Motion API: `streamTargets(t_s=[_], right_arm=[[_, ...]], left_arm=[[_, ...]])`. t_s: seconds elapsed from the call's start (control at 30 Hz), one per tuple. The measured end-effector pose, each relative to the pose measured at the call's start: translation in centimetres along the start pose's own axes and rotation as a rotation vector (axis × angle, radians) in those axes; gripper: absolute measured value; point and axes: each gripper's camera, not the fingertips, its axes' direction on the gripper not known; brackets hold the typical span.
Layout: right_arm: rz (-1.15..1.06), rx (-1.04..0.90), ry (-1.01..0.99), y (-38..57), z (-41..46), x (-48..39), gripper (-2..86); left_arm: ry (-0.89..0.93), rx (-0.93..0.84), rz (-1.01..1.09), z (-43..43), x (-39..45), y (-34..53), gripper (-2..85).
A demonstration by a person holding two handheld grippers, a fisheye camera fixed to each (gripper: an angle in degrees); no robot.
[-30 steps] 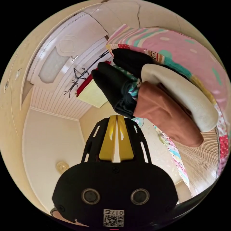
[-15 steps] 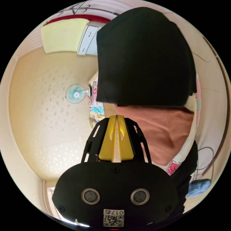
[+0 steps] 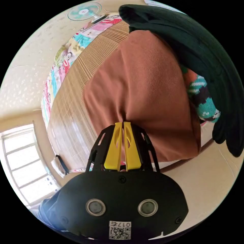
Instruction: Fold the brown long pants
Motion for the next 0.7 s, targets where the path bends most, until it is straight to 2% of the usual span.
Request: streamTargets(t_s=[0.13,0.27,0.4,0.47,0.57,0.63,0.7], right_arm=[[-0.345,0.097,-0.204,1.9,-1.7,-6.0,1.5],[-0.445,0.077,-0.342,2.7,-1.3,-6.8,2.7],[-0.336,0.026,-0.355,2.0,-1.1,-1.9,7.1],[-0.274,0.069,-0.359,2.0,-2.5,1.0,8.8],[-0.085,0.256,-0.341,2.5,-6.6,7.3,9.7],[0.154,0.397,-0.306,3.0,-9.5,13.5,10.2],[0.345,0.446,-0.26,3.2,-10.6,18.1,10.7]], left_arm=[[0.012,0.028,0.09,-0.7,0.7,-1.0,-0.5],[-0.044,0.006,0.093,-2.3,0.3,-4.0,-0.4],[0.042,0.11,0.139,-6.1,0.0,-6.5,-0.4],[0.038,0.152,0.16,-7.3,0.0,-7.2,-0.4],[0.026,0.163,0.166,-7.5,-0.3,-8.5,-0.4],[0.037,0.146,0.162,-6.5,-0.7,-9.1,-0.4],[0.037,0.092,0.154,-4.1,-1.1,-9.8,-0.4]])
